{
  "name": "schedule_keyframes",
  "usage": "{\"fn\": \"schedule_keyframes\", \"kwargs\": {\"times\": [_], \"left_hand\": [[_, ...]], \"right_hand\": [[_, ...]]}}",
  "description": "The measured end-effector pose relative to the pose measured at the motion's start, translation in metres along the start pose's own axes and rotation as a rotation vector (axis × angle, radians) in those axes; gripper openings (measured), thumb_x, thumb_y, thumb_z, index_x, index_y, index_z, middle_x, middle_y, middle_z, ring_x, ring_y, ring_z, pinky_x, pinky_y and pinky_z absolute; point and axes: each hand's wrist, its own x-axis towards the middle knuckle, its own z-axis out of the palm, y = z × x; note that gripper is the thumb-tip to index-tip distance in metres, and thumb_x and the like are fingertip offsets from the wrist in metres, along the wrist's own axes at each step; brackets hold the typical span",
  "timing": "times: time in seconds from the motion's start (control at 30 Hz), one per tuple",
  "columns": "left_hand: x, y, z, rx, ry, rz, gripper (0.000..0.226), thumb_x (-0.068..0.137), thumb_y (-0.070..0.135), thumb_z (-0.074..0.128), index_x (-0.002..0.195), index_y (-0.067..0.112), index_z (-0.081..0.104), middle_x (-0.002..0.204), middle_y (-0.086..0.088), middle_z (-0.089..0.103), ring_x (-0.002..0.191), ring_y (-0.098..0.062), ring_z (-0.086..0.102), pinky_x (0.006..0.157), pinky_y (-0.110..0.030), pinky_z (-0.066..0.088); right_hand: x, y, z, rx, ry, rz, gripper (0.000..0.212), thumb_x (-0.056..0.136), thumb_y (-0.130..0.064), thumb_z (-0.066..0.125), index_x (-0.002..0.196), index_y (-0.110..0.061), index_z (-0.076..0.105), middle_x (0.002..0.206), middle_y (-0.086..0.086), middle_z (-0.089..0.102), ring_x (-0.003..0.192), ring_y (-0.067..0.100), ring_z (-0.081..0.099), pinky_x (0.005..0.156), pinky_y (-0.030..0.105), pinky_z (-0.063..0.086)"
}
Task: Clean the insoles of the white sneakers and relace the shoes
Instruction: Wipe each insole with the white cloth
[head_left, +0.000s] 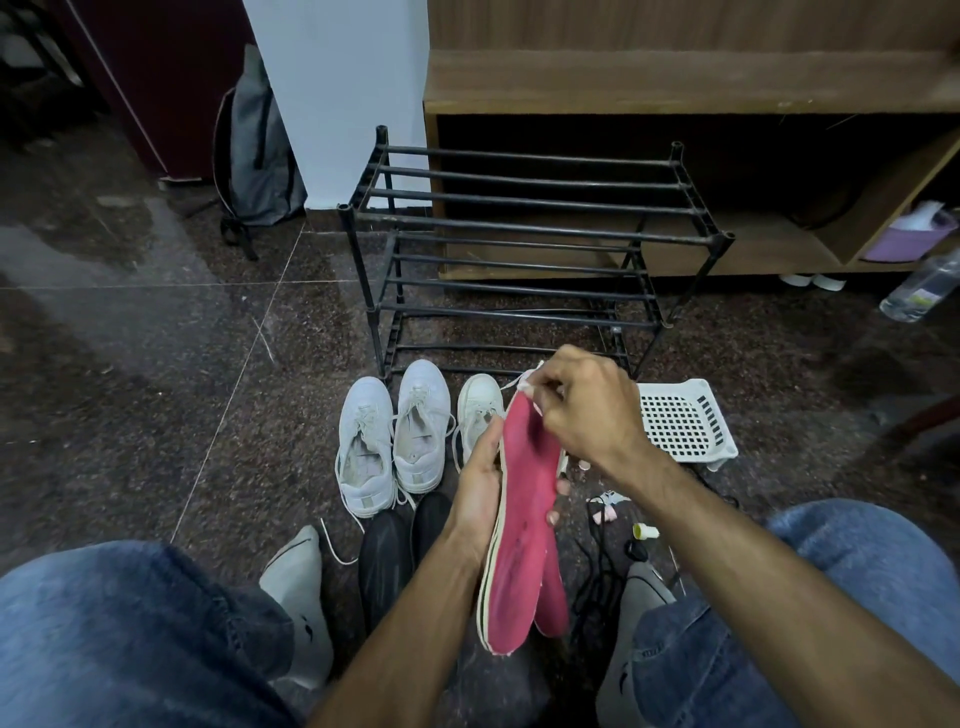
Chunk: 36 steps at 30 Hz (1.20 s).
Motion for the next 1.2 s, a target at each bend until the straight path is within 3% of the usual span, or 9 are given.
{"fn": "schedule_keyframes", "kwargs": {"times": [0.23,0.37,0.47,0.57,0.63,0.77,0.9,1.0,1.2], "left_hand": [[-0.003,0.002,0.0,-0.133,0.026,0.028,0.054,0.094,0.051,0.042,0.099,0.005,0.069,0.089,-0.016,0.067,0.077,-0.028,0.068,0.067,-0.037,0.057],[0.0,-0.001,-0.001,-0.018,-0.031,0.034,0.051,0.089,0.056,0.046,0.097,0.015,0.073,0.081,-0.009,0.068,0.061,-0.024,0.062,0.049,-0.029,0.05],[0.001,0.002,0.0,0.003,-0.062,0.037,0.056,0.073,0.055,0.073,0.107,0.011,0.069,0.083,-0.013,0.066,0.064,-0.026,0.063,0.053,-0.031,0.05],[0.002,0.006,0.003,-0.107,-0.047,0.088,0.064,0.06,0.043,0.089,0.108,0.005,0.068,0.093,-0.014,0.068,0.086,-0.024,0.066,0.083,-0.036,0.051],[-0.001,0.008,0.007,-0.17,-0.078,0.116,0.063,0.066,0.039,0.086,0.113,0.002,0.066,0.106,-0.015,0.066,0.104,-0.025,0.062,0.101,-0.037,0.043],[-0.009,0.006,0.001,-0.205,-0.038,0.052,0.053,0.082,0.043,0.069,0.118,0.006,0.064,0.104,-0.013,0.065,0.1,-0.026,0.062,0.1,-0.038,0.041],[-0.009,0.003,0.006,-0.139,0.024,0.043,0.045,0.089,0.043,0.057,0.117,0.008,0.065,0.098,-0.011,0.065,0.084,-0.026,0.062,0.08,-0.041,0.05],[-0.006,0.006,0.006,-0.058,0.056,0.046,0.039,0.09,0.041,0.053,0.099,0.009,0.074,0.086,-0.01,0.07,0.067,-0.024,0.064,0.062,-0.039,0.054],[-0.005,0.009,-0.005,-0.177,0.077,0.035,0.041,0.09,0.038,0.049,0.095,0.006,0.073,0.086,-0.009,0.071,0.079,-0.023,0.066,0.083,-0.038,0.048]], "right_hand": [[-0.042,-0.013,0.01,0.227,-0.231,-0.135,0.007,0.086,-0.029,0.071,0.085,-0.023,0.076,0.083,-0.014,0.063,0.077,0.013,0.062,0.072,0.037,0.051],[-0.016,-0.001,0.007,0.075,-0.035,-0.045,0.014,0.088,-0.035,0.068,0.086,-0.024,0.075,0.089,-0.009,0.065,0.083,0.02,0.063,0.071,0.035,0.05],[-0.002,0.003,0.003,0.112,0.026,0.108,0.012,0.087,-0.036,0.069,0.087,-0.025,0.076,0.092,-0.009,0.069,0.085,0.019,0.064,0.073,0.037,0.052],[-0.015,-0.005,0.01,0.175,-0.076,0.068,0.014,0.087,-0.036,0.069,0.09,-0.026,0.077,0.093,-0.009,0.071,0.085,0.018,0.065,0.074,0.035,0.053],[-0.029,-0.011,0.012,0.14,-0.198,-0.03,0.021,0.089,-0.035,0.065,0.109,-0.029,0.072,0.1,-0.012,0.065,0.092,0.017,0.062,0.076,0.034,0.051],[-0.032,-0.002,0.008,-0.043,-0.338,-0.179,0.042,0.094,-0.023,0.057,0.134,-0.034,0.054,0.113,-0.014,0.05,0.103,0.016,0.057,0.08,0.037,0.049],[-0.016,0.011,-0.002,-0.208,-0.276,-0.255,0.025,0.095,-0.034,0.055,0.118,-0.04,0.064,0.116,-0.012,0.046,0.104,0.015,0.056,0.071,0.035,0.049],[-0.011,0.011,-0.004,-0.277,-0.266,-0.249,0.025,0.097,-0.032,0.05,0.115,-0.035,0.066,0.11,-0.009,0.052,0.098,0.023,0.061,0.069,0.037,0.048],[-0.042,-0.001,-0.004,-0.19,-0.394,-0.308,0.024,0.095,-0.03,0.051,0.112,-0.027,0.068,0.111,-0.009,0.059,0.096,0.021,0.062,0.077,0.032,0.044]]}}
